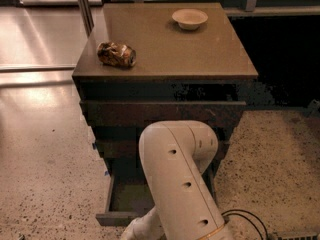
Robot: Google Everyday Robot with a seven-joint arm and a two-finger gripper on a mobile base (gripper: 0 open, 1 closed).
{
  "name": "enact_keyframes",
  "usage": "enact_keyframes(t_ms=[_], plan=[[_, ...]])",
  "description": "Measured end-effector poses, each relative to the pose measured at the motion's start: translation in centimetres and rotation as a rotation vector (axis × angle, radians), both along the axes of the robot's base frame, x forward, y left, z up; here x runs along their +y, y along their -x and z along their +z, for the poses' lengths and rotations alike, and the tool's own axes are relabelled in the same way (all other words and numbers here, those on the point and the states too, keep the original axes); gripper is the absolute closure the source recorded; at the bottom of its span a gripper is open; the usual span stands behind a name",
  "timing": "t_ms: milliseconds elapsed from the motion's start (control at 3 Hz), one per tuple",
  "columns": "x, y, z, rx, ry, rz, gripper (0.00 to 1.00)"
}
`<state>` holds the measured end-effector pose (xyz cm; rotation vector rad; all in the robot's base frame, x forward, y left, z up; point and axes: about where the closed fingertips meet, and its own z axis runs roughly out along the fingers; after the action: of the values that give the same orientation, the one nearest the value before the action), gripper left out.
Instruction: Close bottom drawer
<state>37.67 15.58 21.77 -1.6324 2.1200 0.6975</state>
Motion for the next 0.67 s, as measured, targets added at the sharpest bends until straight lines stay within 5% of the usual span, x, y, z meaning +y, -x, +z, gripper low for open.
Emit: enact_keyframes(t_ms=[333, 667], plan=[[3.49, -0.75, -2.01, -0.010, -0.121, -0.002, 1.00], [4.17, -1.27, -2.07, -0.039, -0.143, 0.026, 1.00]])
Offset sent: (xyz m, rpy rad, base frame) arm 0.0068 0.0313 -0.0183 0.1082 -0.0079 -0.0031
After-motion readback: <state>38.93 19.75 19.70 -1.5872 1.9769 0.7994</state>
